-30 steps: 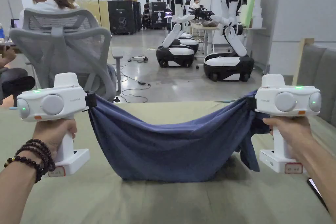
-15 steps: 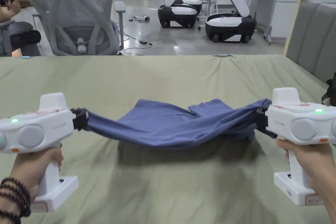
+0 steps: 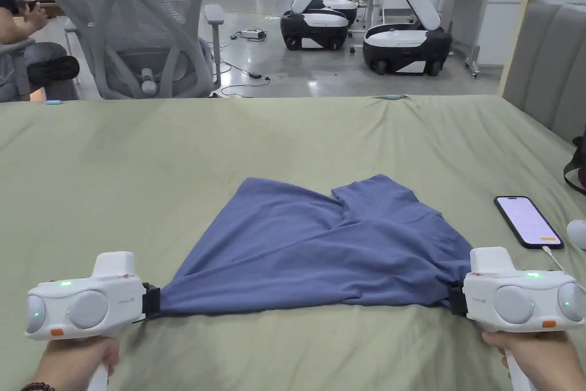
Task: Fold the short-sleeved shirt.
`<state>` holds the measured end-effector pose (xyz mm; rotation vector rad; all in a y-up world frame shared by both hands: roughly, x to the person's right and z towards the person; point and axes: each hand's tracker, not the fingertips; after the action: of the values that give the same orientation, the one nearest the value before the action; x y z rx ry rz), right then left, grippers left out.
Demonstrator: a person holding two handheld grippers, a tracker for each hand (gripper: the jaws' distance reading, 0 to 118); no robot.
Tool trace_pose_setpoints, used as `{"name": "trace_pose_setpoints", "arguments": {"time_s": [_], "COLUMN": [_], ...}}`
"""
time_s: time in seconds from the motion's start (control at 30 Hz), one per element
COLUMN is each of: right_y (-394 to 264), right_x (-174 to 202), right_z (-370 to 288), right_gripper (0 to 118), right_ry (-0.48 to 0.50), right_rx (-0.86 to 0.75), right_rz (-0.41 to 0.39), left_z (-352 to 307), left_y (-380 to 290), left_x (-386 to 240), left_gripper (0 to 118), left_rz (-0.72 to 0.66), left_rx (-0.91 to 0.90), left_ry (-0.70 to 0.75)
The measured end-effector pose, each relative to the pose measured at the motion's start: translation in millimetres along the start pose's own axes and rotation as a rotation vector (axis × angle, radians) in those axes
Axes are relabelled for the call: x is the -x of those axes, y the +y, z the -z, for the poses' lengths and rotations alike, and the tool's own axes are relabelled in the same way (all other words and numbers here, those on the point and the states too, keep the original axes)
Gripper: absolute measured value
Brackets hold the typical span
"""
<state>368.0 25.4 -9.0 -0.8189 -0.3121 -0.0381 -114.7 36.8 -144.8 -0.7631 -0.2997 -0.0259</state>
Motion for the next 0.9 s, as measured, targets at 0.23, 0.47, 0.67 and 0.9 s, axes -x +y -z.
{"name": "trace_pose_setpoints", "arguments": {"time_s": [0.23, 0.47, 0.67, 0.9], "right_y": [10, 29, 30, 27], "right_x": [-1, 13, 25, 26], "right_z": [-37, -69, -70, -70], "right_gripper": [110, 1, 0, 0], "right_ry": [0.065, 0.023, 0.073, 0.094], "right_rx": [-0.147, -0.261, -0.26, -0.237], "right_rz": [0.019, 0.02, 0.011, -0.008], "left_z": [-32, -60, -42, -7], "left_y": [18, 30, 22, 6], "left_x": [6, 14, 24, 15], "left_gripper": [107, 7, 2, 72], "left_rz": [-0.051, -0.08, -0.104, -0.038], "left_rx": [-0.127, -0.198, -0.147, -0.035], "left_ry": [-0.005, 0.048, 0.034, 0.078]}}
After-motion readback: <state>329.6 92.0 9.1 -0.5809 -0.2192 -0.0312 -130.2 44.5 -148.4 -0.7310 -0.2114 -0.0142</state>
